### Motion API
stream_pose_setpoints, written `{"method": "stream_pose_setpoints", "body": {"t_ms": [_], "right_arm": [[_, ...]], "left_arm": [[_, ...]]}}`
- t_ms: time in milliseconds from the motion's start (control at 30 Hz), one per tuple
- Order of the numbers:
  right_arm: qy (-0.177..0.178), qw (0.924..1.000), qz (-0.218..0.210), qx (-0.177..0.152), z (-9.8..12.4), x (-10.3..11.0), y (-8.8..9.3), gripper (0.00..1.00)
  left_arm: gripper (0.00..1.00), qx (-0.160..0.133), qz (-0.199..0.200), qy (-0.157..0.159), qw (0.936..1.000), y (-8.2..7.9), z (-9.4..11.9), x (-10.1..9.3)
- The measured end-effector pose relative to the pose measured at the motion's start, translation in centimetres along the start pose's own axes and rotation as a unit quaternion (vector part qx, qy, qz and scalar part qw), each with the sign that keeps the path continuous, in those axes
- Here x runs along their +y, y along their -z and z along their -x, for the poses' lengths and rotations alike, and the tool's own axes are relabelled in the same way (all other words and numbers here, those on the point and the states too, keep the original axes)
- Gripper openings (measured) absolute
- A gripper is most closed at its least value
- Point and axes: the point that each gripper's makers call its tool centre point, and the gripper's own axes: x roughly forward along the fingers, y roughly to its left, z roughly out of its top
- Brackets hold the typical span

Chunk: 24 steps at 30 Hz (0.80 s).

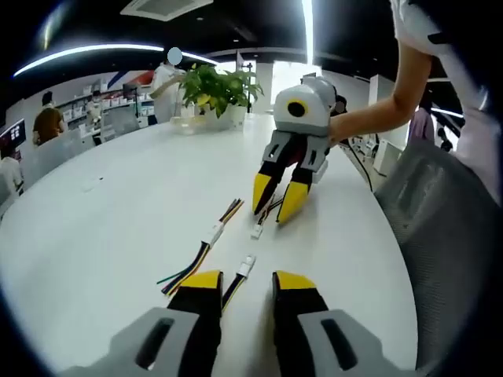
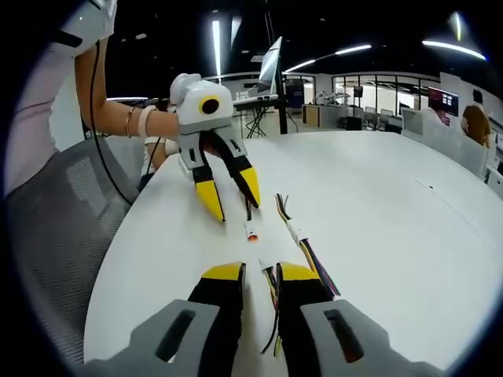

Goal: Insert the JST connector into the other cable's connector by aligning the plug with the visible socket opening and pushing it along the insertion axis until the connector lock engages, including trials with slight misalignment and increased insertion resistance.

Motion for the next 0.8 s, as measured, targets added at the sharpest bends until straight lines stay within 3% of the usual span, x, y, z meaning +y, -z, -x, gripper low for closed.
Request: {"method": "stream_pose_setpoints", "body": {"t_ms": [800], "right_arm": [[-0.009, 0.9999, -0.005, 0.004, -0.7, -0.7, 1.2, 0.06]], "left_arm": [[0.12, 0.008, -0.029, 0.004, 0.9995, 0.5, -1.6, 0.0]]}}
